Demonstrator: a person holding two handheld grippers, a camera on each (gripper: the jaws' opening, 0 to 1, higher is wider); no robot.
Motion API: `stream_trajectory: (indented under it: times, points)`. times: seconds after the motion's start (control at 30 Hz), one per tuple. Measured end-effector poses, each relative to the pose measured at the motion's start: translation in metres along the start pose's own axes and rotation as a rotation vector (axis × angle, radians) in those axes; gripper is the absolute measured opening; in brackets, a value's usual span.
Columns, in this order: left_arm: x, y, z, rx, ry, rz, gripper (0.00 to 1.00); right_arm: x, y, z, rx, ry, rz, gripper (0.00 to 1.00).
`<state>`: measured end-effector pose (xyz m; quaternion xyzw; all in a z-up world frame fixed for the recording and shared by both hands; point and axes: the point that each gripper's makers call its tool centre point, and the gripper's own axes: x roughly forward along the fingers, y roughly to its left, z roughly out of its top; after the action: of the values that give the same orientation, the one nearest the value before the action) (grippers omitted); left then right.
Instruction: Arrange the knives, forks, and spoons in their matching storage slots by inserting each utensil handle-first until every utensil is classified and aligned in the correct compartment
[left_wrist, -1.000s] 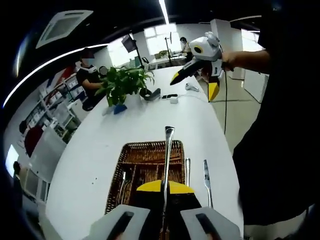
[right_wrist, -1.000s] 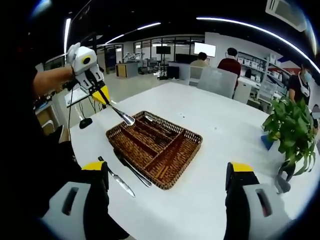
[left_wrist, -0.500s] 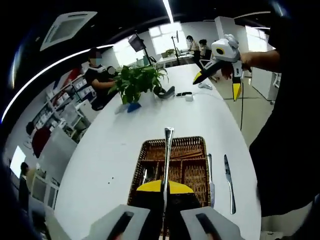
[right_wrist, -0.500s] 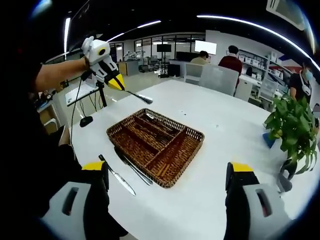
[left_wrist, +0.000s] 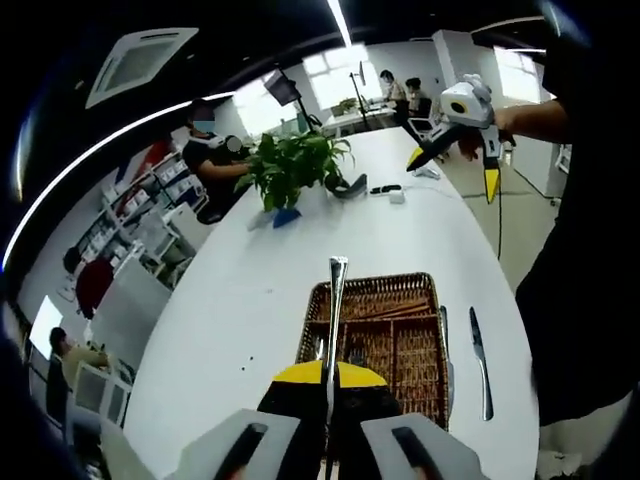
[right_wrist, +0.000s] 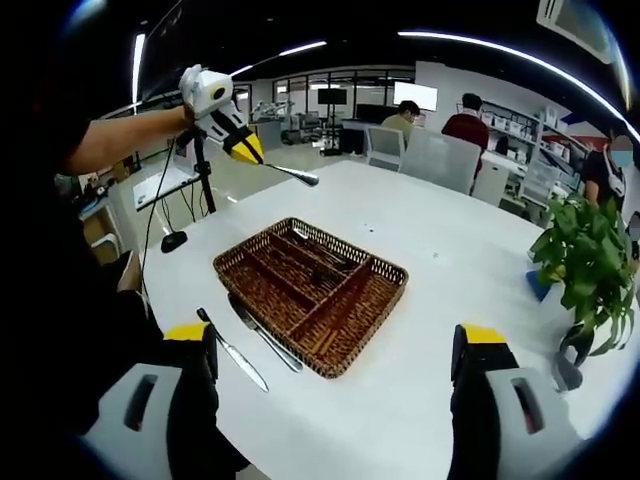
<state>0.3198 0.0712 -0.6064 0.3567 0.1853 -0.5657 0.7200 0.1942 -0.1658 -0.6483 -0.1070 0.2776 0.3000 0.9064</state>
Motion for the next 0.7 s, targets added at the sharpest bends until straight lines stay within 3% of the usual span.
stream_trajectory:
  times: [0.33, 0.7]
  points:
    - [0.002, 0.005, -0.005, 0.008, -0.002, 0.002, 0.00, 0.009, 0.002, 0.003, 0.004, 0.000, 0.005, 0.99]
    - [0.036, 0.002, -0.022, 0.020, -0.004, -0.018, 0.00, 0.010, -0.015, 0.006, 0.008, 0.001, -0.028, 0.99]
